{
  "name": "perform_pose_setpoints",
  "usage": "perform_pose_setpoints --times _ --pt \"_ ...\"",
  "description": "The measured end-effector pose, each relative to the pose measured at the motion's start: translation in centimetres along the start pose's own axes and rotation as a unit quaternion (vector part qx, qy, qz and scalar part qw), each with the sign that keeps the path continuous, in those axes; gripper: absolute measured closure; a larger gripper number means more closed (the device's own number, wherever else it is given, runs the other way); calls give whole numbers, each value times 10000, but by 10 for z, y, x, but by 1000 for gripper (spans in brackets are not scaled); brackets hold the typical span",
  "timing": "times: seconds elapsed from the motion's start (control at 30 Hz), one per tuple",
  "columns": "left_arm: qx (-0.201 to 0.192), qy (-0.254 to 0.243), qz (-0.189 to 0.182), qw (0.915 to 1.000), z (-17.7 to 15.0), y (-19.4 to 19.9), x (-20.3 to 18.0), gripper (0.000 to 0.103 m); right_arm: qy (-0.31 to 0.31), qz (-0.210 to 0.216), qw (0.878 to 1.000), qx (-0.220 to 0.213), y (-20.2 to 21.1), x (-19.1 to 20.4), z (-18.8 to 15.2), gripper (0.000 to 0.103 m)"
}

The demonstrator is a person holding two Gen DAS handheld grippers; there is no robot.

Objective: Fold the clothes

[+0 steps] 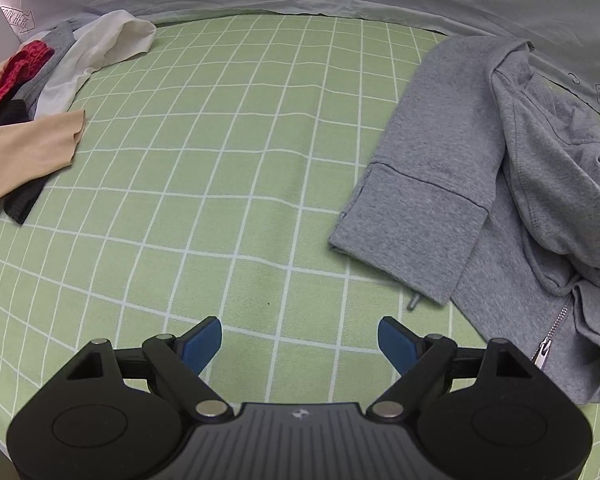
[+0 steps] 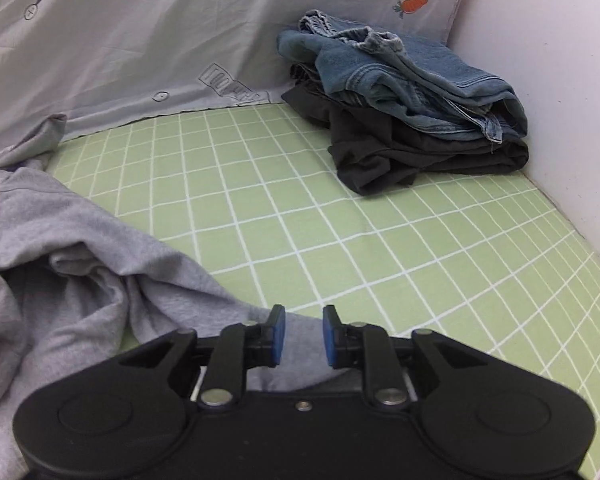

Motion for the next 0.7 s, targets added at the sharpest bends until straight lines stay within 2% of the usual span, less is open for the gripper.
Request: perform_pose_setpoints --times 0.1,0.23,0.3,0.37,0.43,0.53,0.57,0.6,0.7 --pt "-96 -89 -52 9999 13 -5 -8 17 -313 573 9979 -38 16 41 -6 64" --pt "-234 -267 -190 9992 31 -9 -23 17 -701 1246 9893 284 18 97 -23 52" --pt "-262 -331 -273 9987 37 -11 -30 17 -781 1318 9872 440 13 112 -31 44" --pt "-295 -359 -303 9985 41 -14 -36 17 -659 1327 9882 396 14 117 -32 35" --pt "-279 -379 -347 9983 43 -19 -42 17 -536 1337 9889 351 15 122 -33 32" --pt "-166 -415 -379 9983 40 -28 -48 18 -353 1350 9898 284 16 130 -35 39" --pt "-100 -430 -358 9984 38 -31 -50 21 -292 1354 9900 262 17 132 -35 53" --pt "-29 -445 -333 9985 36 -34 -52 24 -230 1359 9902 240 17 135 -36 60" --pt "37 -202 -567 9982 31 -37 -53 43 -12 1365 9905 182 20 142 -37 82"
Point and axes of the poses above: each gripper's, at about its wrist camera, not at the fingertips, and y roughly against the way its jaws point, x to its left, z to its top, the point moved 9 cm from there along -y, roughly the way its jaws point, and after that the axes turned 6 degrees about -x, right-handed, at the moved point
